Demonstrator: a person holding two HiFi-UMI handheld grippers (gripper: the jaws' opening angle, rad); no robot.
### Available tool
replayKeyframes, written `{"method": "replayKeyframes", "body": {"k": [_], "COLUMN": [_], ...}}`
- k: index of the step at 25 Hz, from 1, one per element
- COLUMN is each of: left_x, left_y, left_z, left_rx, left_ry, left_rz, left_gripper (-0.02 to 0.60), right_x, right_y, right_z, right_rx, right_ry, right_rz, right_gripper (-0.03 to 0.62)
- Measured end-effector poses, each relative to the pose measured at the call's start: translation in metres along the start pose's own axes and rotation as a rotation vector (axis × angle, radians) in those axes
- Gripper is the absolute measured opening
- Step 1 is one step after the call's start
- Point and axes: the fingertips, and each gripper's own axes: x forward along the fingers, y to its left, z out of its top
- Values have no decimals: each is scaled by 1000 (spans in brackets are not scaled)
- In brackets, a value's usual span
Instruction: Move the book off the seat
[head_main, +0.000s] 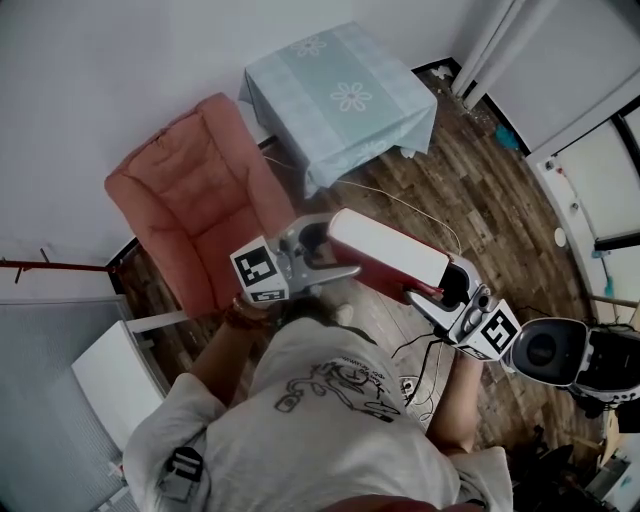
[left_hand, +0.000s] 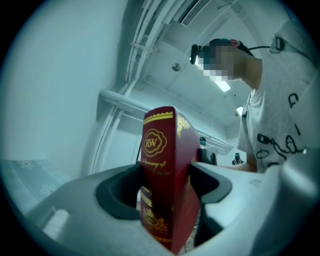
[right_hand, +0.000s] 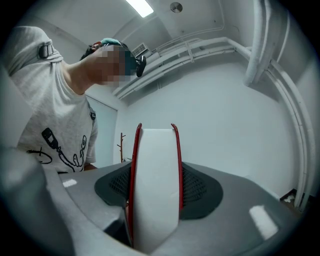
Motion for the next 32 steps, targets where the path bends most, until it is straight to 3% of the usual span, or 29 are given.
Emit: {"method": "replayKeyframes", "body": {"k": [7,15,32], "left_x": [8,11,52], "left_y": [0,30,205], "left_z": [-1,-8,-10], "left_rx": [-2,-18,-73], "left_ry": [6,14,14], "left_rz": [-23,-26,2], "left_gripper": [307,307,307], "right_x": [-6,3,60], "right_y": [-3,-30,-203], "right_z": [-1,-12,-25], "right_rx": [2,21,49], "right_ry": [-12,-13,23], "right_rz": [-23,-38,-29], "right_gripper": [252,252,252]}}
